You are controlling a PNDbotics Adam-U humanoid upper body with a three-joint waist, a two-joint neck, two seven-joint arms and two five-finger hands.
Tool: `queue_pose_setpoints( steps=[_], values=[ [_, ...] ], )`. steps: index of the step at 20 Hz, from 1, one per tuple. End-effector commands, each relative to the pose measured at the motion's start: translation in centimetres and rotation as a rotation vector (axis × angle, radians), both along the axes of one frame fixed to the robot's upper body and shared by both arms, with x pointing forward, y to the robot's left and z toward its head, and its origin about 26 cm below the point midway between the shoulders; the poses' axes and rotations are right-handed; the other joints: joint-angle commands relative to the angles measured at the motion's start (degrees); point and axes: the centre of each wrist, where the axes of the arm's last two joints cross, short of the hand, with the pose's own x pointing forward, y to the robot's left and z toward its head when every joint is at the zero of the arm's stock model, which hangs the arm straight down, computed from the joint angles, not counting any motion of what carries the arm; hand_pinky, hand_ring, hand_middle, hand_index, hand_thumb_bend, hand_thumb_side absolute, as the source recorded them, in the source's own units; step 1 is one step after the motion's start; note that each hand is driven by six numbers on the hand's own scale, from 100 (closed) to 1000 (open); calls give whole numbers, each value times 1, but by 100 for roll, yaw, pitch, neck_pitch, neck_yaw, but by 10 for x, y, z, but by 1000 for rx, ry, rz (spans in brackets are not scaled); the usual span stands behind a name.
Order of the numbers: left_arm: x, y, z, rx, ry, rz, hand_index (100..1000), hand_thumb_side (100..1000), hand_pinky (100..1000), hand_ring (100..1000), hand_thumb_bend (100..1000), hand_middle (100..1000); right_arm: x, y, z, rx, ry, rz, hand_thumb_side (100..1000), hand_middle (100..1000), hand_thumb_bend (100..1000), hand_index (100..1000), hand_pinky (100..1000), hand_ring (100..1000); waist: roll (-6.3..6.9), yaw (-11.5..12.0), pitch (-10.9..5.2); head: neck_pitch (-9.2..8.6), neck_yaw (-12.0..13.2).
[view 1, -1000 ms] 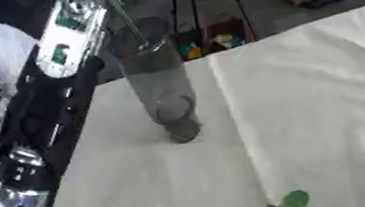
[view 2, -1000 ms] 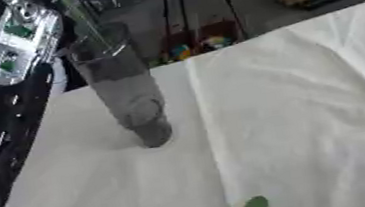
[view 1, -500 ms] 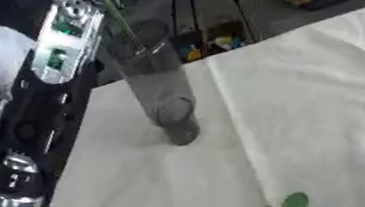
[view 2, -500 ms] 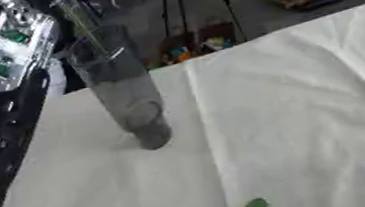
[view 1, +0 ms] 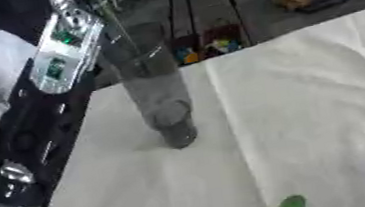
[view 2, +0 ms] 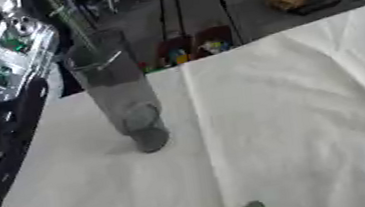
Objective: Arrange flowers into the vase.
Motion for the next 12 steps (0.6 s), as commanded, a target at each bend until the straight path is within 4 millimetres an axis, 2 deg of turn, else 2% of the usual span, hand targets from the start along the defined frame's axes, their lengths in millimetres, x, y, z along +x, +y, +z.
queue_pose_setpoints(
  steps=[1, 12],
  values=[
    [-9, 5, 11, 20, -46, 14, 102, 889, 100, 312, 100, 395, -2, -1, 8, 3, -26, 0, 994, 496, 100, 653, 654, 654, -62, -3, -106, -101, -6],
    [-12, 0, 4, 59, -50, 15, 102, 912, 103, 333, 100, 445, -2, 0, 8, 4, -27, 2, 996, 496, 100, 655, 654, 655, -49, -22, -84, -133, -26]
  ],
)
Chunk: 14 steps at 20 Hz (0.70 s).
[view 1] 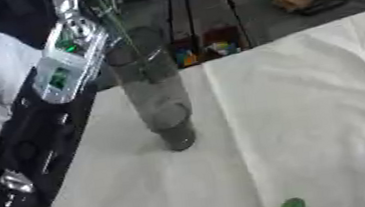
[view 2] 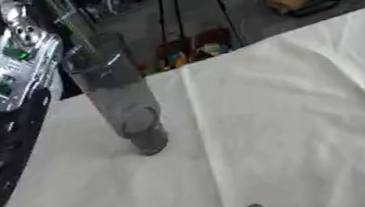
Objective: Arrange flowers into the vase.
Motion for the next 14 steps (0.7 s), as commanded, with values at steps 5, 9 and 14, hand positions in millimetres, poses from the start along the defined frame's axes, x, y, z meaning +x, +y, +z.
queue_pose_setpoints(
  steps=[5, 9, 14],
  values=[
    [-9, 4, 9, 35, -32, 15, 104, 925, 114, 343, 100, 443, -2, 1, 8, -2, -26, 4, 997, 495, 100, 655, 655, 655, -47, 19, -100, -72, -30],
    [-9, 3, 8, 36, -31, 15, 110, 964, 125, 353, 100, 441, -2, 1, 8, -1, -28, 6, 997, 495, 100, 656, 655, 655, -58, 25, -96, -86, -41],
    [-10, 3, 5, 66, -18, 17, 117, 986, 131, 360, 100, 443, -2, 1, 8, -2, -25, 7, 997, 495, 100, 657, 655, 656, -58, 52, -93, -82, -54]
  ],
)
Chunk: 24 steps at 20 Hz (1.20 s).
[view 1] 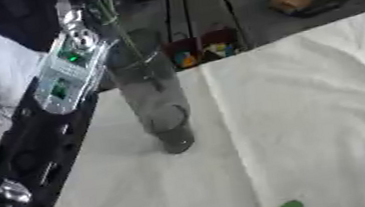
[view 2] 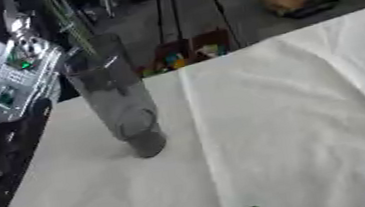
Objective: Arrange flowers into the vase.
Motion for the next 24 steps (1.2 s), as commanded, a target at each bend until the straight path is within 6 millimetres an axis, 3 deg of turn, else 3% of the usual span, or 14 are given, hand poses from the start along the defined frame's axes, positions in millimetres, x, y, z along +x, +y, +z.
queue_pose_setpoints(
  steps=[1, 24],
  values=[
    [-10, 8, 14, 35, -43, 23, 118, 986, 131, 359, 100, 438, -2, 1, 8, -2, -26, 7, 997, 495, 100, 657, 655, 656, -61, 22, -103, -55, -11],
    [-22, 3, 7, 100, -100, 40, 135, 1000, 130, 364, 100, 421, -2, 1, 8, 10, -25, 10, 999, 492, 100, 658, 657, 657, -55, -1, -68, -156, -46]
  ],
)
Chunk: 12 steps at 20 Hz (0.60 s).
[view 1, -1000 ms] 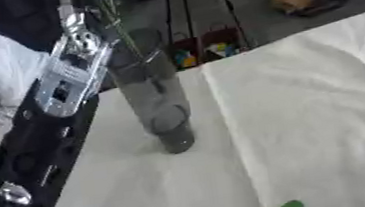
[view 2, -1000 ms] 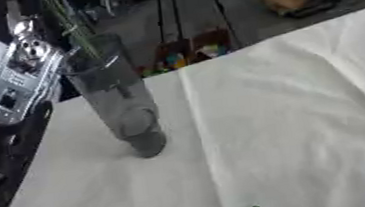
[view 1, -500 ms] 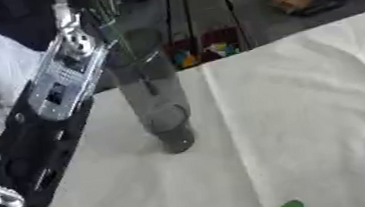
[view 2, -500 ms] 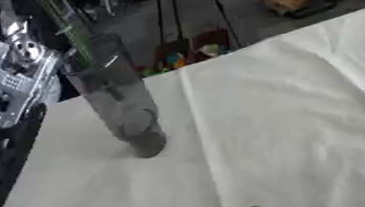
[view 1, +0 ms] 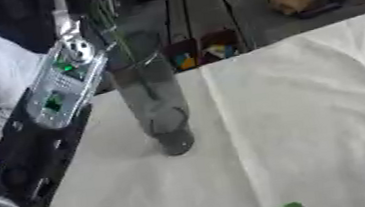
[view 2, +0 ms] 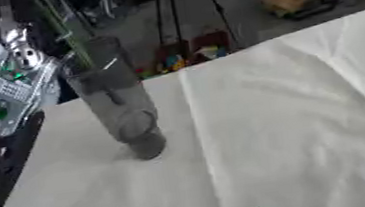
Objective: Arrange flowers into the vase.
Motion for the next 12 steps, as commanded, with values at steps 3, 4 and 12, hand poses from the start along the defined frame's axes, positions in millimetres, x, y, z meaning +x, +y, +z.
queue_pose_setpoints(
  steps=[3, 4, 12],
  values=[
    [-8, 3, 11, 17, -86, 35, 137, 1000, 131, 365, 100, 421, -2, 0, 9, 0, -34, 4, 999, 492, 100, 659, 657, 657, -49, -11, -89, -90, -6],
    [-8, 3, 10, 19, -98, 38, 137, 1000, 133, 366, 100, 421, -2, 0, 9, 0, -35, 4, 999, 492, 100, 659, 657, 657, -46, -13, -84, -91, -10],
    [-5, 4, 5, 59, -116, 56, 172, 1000, 135, 370, 100, 429, -2, -1, 9, -1, -32, 4, 1000, 491, 100, 659, 658, 658, -26, -14, -79, -91, -26]
  ],
)
